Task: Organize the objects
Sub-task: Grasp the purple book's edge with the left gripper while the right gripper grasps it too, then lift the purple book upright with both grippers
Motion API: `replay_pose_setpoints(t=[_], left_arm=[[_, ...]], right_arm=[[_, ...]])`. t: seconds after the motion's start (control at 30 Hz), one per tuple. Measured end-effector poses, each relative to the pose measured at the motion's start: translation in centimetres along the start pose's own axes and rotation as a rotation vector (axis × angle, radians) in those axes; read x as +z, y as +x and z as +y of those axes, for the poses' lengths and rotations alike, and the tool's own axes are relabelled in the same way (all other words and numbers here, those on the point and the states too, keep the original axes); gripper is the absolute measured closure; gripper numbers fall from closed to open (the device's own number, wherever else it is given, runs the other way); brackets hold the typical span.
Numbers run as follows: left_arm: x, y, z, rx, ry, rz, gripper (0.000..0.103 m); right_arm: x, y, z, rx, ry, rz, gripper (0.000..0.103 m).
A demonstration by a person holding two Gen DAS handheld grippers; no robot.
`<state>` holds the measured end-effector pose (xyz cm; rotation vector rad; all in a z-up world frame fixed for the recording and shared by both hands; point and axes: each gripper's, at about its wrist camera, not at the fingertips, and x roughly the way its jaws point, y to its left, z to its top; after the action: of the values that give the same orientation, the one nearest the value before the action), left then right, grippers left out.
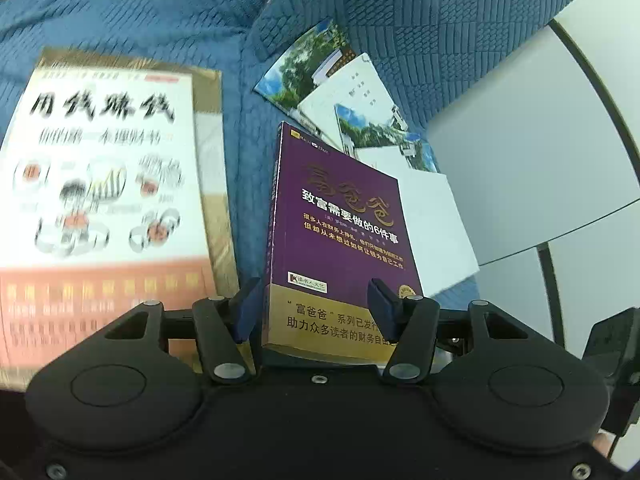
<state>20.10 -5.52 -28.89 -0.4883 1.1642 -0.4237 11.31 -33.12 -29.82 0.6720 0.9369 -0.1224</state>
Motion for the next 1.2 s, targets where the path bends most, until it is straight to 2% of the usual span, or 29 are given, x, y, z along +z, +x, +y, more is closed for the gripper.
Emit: replay_pose_setpoints(t=[0.3,0.4,0.53,0.73,0.8,0.9,1.0,1.07,1.13,1.2], left_arm=[[-3.5,-1.8,0.5,0.011,0.009,0.082,0.051],[-4.8,-2.6,0.2,0.021,0.01,0.088,0.051],[-6.0,-3.1,0.8,0.011,-0.038,0.087,0.051],[-6.4,-1.3,2.0,0.001,-0.086,0.147,0.05],[-6.3,-1.4,2.2,-0.016,-0.1,0.144,0.05],[-5.9,-1.8,2.4,-0.025,-0.116,0.129,0.04],[-5.7,-2.0,2.7,-0.024,-0.124,0.123,0.04],[-5.8,-1.9,2.7,-0.011,-0.116,0.123,0.037],[-6.2,-1.7,2.8,0.003,-0.114,0.124,0.037],[-6.8,-1.4,3.2,0.0,-0.12,0.132,0.037]], right_arm=[[-2.9,-2.4,-0.7,0.008,0.011,0.02,0.06],[-3.9,-2.8,-1.0,0.008,0.007,0.035,0.06],[-5.2,-3.3,-1.4,0.019,0.002,0.048,0.06],[-5.5,-2.6,-2.7,0.015,0.017,0.069,0.061],[-5.4,-2.7,-2.7,0.01,0.005,0.073,0.061],[-5.2,-2.9,-2.8,0.005,-0.006,0.074,0.06],[-5.2,-3.2,-3.0,0.012,0.004,0.078,0.059],[-5.3,-3.2,-3.4,0.026,0.021,0.092,0.053],[-5.5,-3.1,-3.9,0.033,0.056,0.105,0.036],[-5.9,-2.9,-4.5,0.037,0.083,0.113,0.036]])
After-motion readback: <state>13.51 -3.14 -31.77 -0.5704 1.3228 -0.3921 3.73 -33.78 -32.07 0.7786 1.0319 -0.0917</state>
